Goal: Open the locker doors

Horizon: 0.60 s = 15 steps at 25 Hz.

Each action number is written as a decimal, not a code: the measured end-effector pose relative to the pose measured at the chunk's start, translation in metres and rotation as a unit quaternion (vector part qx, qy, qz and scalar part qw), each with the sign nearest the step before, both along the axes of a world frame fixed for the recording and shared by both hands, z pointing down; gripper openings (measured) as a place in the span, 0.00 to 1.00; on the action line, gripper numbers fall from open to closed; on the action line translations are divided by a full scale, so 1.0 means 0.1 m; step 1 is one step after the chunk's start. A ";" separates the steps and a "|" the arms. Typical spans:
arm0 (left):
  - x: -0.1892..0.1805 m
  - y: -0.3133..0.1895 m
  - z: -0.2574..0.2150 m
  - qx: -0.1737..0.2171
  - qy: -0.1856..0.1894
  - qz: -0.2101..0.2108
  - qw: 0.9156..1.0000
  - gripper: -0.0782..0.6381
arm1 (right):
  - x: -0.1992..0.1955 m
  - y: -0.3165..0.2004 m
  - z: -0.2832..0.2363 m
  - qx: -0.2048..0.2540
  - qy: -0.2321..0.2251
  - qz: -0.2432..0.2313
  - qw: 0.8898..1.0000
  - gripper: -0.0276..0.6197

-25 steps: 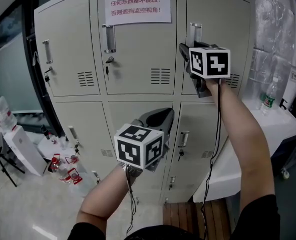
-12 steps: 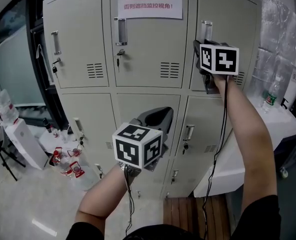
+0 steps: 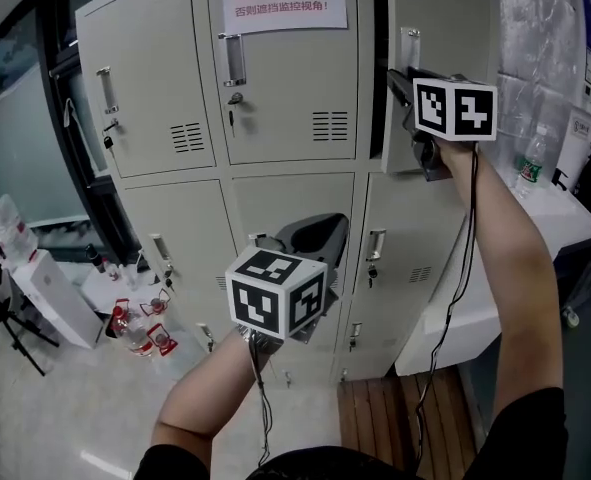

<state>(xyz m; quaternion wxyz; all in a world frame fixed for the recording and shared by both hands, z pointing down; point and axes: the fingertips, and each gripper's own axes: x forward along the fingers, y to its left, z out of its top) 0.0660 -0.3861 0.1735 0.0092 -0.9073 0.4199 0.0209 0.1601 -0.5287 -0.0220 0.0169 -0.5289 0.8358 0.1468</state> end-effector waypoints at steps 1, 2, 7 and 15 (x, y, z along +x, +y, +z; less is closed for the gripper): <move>0.00 0.04 0.01 -0.001 -0.001 0.003 1.000 0.11 | 0.02 0.05 0.00 0.000 0.000 -0.006 1.000 0.23; 0.00 0.07 0.02 -0.001 -0.001 0.005 1.000 0.11 | 0.04 0.10 0.00 0.000 0.000 -0.011 1.000 0.23; 0.04 0.23 0.04 -0.005 0.001 0.021 1.000 0.11 | 0.16 0.33 0.00 -0.001 -0.002 -0.020 1.000 0.24; 0.25 0.49 0.00 0.001 0.006 0.060 0.998 0.11 | 0.41 0.70 0.00 -0.010 -0.006 -0.019 1.000 0.24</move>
